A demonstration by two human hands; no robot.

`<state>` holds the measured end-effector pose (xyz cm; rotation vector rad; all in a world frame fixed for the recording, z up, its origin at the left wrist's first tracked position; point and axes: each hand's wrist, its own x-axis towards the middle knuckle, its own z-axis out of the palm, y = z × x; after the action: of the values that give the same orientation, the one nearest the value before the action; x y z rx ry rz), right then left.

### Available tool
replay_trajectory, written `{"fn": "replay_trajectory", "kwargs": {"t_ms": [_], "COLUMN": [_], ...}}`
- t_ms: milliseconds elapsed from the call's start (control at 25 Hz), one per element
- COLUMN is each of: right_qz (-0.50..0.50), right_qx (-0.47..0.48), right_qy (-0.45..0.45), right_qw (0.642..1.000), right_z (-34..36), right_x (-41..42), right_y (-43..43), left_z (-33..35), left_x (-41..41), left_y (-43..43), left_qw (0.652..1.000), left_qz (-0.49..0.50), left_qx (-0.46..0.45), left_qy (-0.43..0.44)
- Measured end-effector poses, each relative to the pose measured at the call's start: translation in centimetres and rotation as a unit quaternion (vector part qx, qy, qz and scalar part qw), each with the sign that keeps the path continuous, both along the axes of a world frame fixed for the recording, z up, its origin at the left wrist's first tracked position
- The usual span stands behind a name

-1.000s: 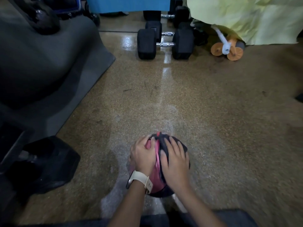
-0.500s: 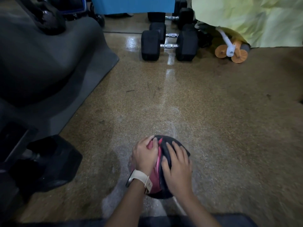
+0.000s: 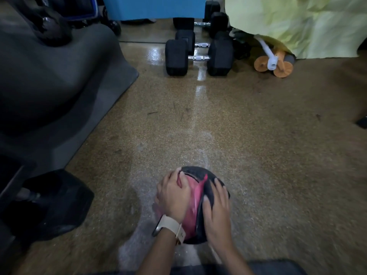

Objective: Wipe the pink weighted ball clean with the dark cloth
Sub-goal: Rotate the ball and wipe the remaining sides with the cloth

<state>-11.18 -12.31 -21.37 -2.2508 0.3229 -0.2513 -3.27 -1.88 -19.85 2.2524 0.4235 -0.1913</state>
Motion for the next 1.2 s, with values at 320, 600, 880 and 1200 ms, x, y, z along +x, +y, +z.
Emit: {"fn": "replay_trajectory", "kwargs": {"t_ms": [320, 600, 880, 1200], "right_qz": [0.036, 0.033, 0.047, 0.002], "right_qx": [-0.131, 0.019, -0.102, -0.103], "right_qy": [0.037, 0.152, 0.052, 0.064], "right_qw": [0.990, 0.988, 0.992, 0.993], "right_z": [0.8, 2.0, 1.4, 1.8], "right_x": [1.0, 8.4, 2.3, 2.0], "right_y": [1.2, -2.4, 0.1, 1.3], "left_z": [0.3, 0.1, 0.0, 0.4], "left_x": [-2.1, 1.8, 2.8, 2.2], "left_y": [1.8, -0.4, -0.4, -0.4], "left_qw": [0.993, 0.994, 0.998, 1.000], "left_qz": [-0.090, -0.099, -0.058, -0.008], "left_qx": [0.077, 0.046, 0.010, 0.009], "left_qy": [0.013, -0.024, -0.009, -0.003]}}
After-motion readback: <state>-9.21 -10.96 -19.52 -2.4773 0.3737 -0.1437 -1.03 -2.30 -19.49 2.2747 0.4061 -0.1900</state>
